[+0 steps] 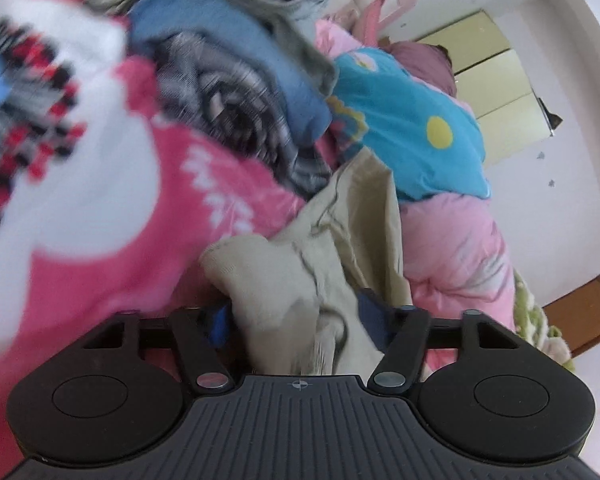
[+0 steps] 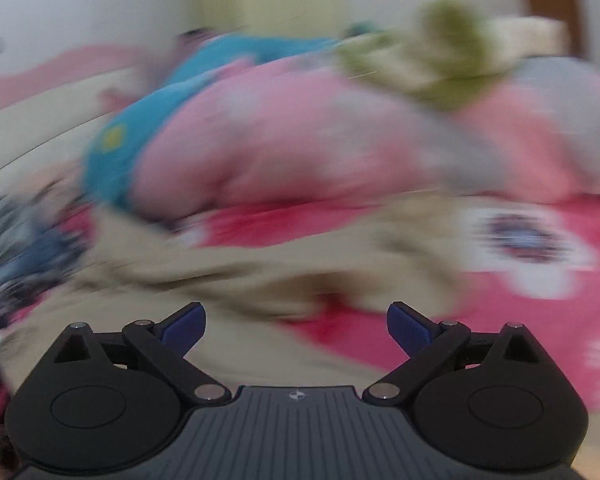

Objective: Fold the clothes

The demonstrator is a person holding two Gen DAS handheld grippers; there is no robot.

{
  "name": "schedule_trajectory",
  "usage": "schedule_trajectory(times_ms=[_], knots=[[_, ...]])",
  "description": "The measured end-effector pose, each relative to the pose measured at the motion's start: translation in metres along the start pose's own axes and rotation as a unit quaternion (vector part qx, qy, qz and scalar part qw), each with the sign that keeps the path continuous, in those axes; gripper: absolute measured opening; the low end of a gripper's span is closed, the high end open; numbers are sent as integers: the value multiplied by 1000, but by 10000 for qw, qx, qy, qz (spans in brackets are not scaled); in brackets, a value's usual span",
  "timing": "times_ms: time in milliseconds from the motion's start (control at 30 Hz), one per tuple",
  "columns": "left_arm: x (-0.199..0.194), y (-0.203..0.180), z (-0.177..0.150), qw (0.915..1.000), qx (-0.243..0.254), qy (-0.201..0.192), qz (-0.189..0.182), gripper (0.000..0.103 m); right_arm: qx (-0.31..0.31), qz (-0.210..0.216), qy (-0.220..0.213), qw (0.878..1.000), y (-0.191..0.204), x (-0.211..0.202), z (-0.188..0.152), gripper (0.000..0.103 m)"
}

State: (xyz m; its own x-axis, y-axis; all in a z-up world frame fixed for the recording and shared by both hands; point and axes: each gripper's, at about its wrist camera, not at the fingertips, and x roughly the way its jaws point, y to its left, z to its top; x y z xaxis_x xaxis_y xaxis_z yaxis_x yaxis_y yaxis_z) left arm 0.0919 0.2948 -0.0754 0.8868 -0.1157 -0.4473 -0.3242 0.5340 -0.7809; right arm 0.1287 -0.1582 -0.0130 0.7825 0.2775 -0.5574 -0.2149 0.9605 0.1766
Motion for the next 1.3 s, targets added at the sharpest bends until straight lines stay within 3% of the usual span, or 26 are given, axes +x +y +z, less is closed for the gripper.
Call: schedule_trajectory(times_ms=[33, 100, 200, 433, 600, 633, 667, 700, 733, 767, 800, 1000, 1300], knots=[[2, -4, 2, 9999, 144, -20, 22, 45, -74, 184, 78, 9998, 15, 12, 1, 99], [5, -10, 4, 9993, 380, -55, 41, 20, -222, 550, 233, 9980, 44, 35, 3, 99], [7, -9, 2, 9982, 589, -125, 49, 13, -714, 938, 313, 9925, 86, 67, 11, 98], [1, -1, 0, 9966, 758, -301, -142, 10, -2468, 1161, 189, 9619, 173, 154, 50, 98], [-6, -7, -2, 9928, 1028, -467, -396, 9, -2944, 1314, 160, 9465, 219, 227, 67, 97], [-8, -7, -1, 9924, 1028, -482, -472, 9, -3019, 1299, 185, 9443, 225, 238, 67, 95], [-9, -7, -1, 9920, 1029, -496, -547, 9, -3058, 1162, 233, 9447, 228, 247, 68, 79], [-11, -7, 0, 9915, 1023, -504, -619, 8, -3096, 1023, 281, 9449, 231, 256, 68, 51], [-13, -7, 1, 9913, 1006, -504, -685, 8, -3133, 885, 329, 9449, 233, 264, 69, 38], [-15, -7, 1, 9910, 988, -506, -753, 8, -3121, 770, 363, 9462, 234, 271, 70, 18], [-18, -7, 1, 9906, 966, -514, -825, 8, -3000, 724, 347, 9506, 230, 271, 74, 13], [-43, -6, 0, 9863, 912, -614, -1232, 8, -2500, 1043, 174, 9625, 201, 237, 114, 11], [-48, 8, 2, 9918, 791, -525, -856, 8, -2028, 1441, 1333, 9593, 195, 301, 146, 12]])
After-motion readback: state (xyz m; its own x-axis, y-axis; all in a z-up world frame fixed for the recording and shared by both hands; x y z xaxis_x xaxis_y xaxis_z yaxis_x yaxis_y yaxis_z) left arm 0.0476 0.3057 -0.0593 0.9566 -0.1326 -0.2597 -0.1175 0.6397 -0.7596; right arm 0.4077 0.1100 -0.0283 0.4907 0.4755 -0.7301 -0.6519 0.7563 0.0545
